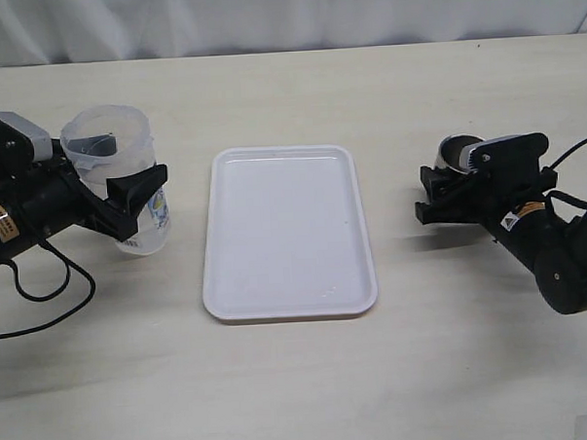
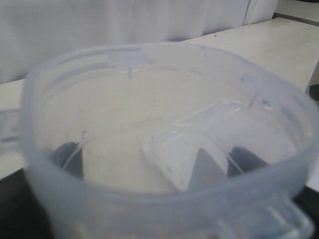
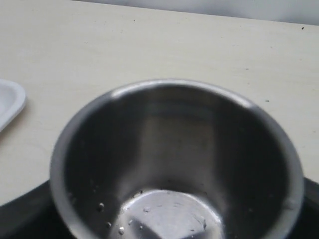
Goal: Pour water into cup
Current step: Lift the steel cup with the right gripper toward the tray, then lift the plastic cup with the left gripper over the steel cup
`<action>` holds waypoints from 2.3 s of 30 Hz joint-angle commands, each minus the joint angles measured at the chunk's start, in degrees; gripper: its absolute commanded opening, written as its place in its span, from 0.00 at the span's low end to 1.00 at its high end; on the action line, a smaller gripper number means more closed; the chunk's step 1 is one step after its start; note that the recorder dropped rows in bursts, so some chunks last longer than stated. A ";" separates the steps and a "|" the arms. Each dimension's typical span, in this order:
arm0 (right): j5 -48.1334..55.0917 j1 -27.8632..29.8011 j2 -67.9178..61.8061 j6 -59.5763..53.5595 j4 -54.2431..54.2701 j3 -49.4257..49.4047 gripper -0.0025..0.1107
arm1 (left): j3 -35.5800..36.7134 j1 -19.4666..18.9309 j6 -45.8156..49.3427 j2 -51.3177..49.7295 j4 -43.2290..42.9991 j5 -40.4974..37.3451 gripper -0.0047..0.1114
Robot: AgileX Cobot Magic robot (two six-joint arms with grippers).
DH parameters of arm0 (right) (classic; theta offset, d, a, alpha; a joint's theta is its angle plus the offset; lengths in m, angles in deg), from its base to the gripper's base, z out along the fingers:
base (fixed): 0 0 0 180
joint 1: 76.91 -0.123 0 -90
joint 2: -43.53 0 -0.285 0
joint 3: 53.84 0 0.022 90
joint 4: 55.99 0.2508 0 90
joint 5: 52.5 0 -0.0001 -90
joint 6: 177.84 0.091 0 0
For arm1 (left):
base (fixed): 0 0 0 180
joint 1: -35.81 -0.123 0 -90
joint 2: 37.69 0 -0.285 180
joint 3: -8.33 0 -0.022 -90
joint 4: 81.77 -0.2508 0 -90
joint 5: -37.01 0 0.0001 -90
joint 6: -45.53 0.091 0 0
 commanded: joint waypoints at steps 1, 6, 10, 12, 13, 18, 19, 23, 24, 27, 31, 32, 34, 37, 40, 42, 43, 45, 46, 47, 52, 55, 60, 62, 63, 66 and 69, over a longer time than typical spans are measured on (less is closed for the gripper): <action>-0.84 0.21 -0.05 -0.38 0.33 0.07 0.31 | -0.43 0.01 -0.11 -0.09 -0.26 -0.09 0.04; -0.84 0.21 -0.05 0.26 -0.06 0.07 0.25 | -0.43 0.01 -0.11 -0.09 -0.26 -0.09 0.04; -0.84 0.21 -0.05 3.39 -6.58 1.10 0.17 | -0.43 0.01 -0.09 -0.09 -0.26 0.00 0.04; -0.84 0.21 -0.05 3.58 -13.73 2.84 0.06 | -0.43 0.01 -0.09 -0.09 -0.26 0.13 0.04; -0.84 0.21 -0.05 3.58 -17.93 3.96 0.06 | -0.43 0.01 -0.09 -0.09 -0.11 0.41 0.04; -0.84 0.21 -0.05 6.22 -19.29 5.41 0.06 | -1.55 0.01 -0.09 -0.09 0.09 0.80 0.04; -0.84 0.21 -0.05 6.53 -19.45 5.49 0.06 | -2.19 0.01 -0.46 -0.09 0.09 0.80 0.04; 1.29 0.21 0.15 6.53 -22.02 5.91 0.06 | -5.17 0.01 -1.89 -0.09 -0.03 -0.18 0.04; 4.01 0.21 0.15 6.93 -22.59 6.72 0.06 | -6.33 0.01 -2.85 -0.09 -0.45 -0.29 0.04; 11.26 0.21 1.10 9.61 -24.77 8.73 0.06 | -9.37 0.01 -5.17 -0.09 -1.21 -0.42 0.04; 12.22 0.21 1.46 9.75 -25.84 9.23 0.06 | -15.30 0.04 -9.94 -0.09 -5.73 -4.88 0.04; 12.21 0.21 1.46 9.75 -25.95 9.23 0.06 | -16.52 0.15 -10.55 -0.09 -6.36 -5.45 0.04; 12.21 0.21 1.46 9.75 -26.93 9.35 0.06 | -19.23 1.05 -11.42 -0.09 -6.75 -6.80 0.04; 12.10 0.21 1.46 9.75 -28.79 9.35 0.06 | -23.60 3.72 -12.33 -0.09 -7.15 -11.06 0.04; 12.10 0.21 1.46 9.09 -32.62 9.35 0.06 | -28.96 8.06 -12.33 -0.09 -7.32 -17.42 0.04; 12.10 0.21 1.46 8.66 -33.57 9.35 0.06 | -31.68 10.00 -12.33 -0.09 -7.32 -20.38 0.04; 12.10 0.21 1.46 8.66 -33.57 9.35 0.06 | -32.63 10.75 -12.33 -0.09 -7.32 -21.19 0.04; 12.10 0.21 1.46 8.66 -33.57 9.35 0.06 | -34.68 12.36 -12.33 -0.09 -7.32 -23.02 0.04; 12.10 0.21 1.46 8.66 -33.57 9.35 0.06 | -35.54 13.00 -12.33 -0.09 -7.32 -23.71 0.04; 12.10 0.21 1.46 8.66 -33.57 9.35 0.06 | -36.31 13.72 -12.33 -0.14 -7.32 -24.01 0.04; 11.89 0.21 1.46 8.66 -33.58 9.35 0.06 | -38.90 16.69 -12.12 -1.04 -7.37 -24.29 0.04; 11.89 0.21 1.46 8.66 -33.58 9.35 0.06 | -41.00 18.41 -12.12 -3.24 -7.37 -24.40 0.04; 11.89 0.21 1.46 8.66 -33.58 9.35 0.06 | -44.76 21.24 -10.09 -7.97 -7.45 -24.82 0.04; 11.77 0.21 1.46 8.66 -33.58 9.35 0.06 | -46.16 22.14 -8.96 -9.29 -7.45 -24.97 0.04; 11.61 0.21 1.46 8.66 -33.70 9.35 0.06 | -46.98 22.64 -8.96 -9.96 -7.45 -25.59 0.04; 10.96 0.21 1.46 8.66 -35.51 9.58 0.06 | -49.41 23.98 -8.86 -11.46 -7.45 -27.01 0.04; 10.87 0.21 1.46 8.66 -38.92 10.18 0.06 | -51.50 25.32 -8.86 -13.11 -7.45 -27.16 0.04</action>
